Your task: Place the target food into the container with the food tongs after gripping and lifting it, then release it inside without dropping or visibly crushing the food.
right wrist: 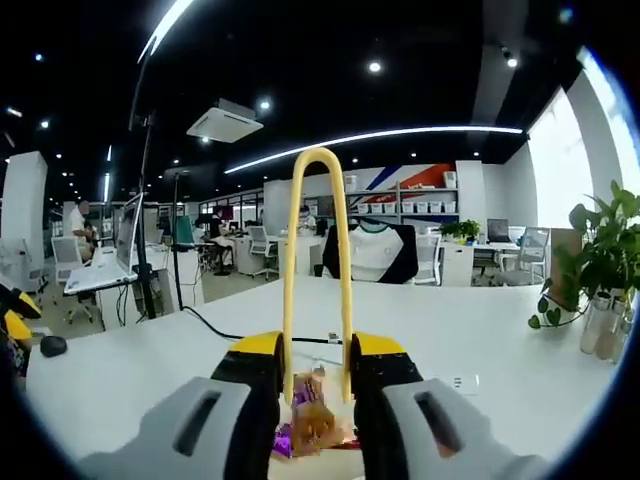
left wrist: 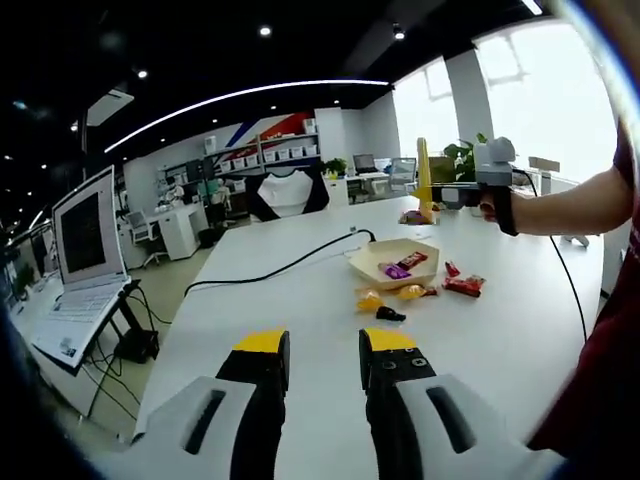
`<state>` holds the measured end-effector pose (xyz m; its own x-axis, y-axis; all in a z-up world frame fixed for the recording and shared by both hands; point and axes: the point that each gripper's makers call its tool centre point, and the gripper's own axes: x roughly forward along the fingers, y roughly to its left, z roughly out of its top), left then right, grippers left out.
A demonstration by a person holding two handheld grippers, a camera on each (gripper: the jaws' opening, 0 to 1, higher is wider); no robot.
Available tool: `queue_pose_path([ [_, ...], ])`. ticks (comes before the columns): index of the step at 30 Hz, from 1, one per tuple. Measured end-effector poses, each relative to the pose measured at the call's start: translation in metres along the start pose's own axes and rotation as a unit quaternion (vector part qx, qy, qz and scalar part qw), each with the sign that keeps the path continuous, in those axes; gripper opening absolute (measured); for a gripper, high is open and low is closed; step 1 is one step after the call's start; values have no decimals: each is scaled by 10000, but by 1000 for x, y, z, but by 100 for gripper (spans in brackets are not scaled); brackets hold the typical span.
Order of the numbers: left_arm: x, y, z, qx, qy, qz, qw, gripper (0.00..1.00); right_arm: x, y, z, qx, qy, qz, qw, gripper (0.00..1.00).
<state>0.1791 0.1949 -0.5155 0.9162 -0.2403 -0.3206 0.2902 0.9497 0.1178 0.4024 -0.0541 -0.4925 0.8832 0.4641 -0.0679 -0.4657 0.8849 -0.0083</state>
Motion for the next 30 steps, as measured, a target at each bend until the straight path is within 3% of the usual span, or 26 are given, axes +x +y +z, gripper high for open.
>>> queue_pose_path([
  [15, 15, -12, 5, 43, -83, -285, 9995, 30, -32, 18, 37, 155, -340, 271, 9989, 22],
  [30, 32, -24, 10, 74, -197, -719, 9972, 30, -81, 20, 49, 286, -454, 136, 9985, 22],
])
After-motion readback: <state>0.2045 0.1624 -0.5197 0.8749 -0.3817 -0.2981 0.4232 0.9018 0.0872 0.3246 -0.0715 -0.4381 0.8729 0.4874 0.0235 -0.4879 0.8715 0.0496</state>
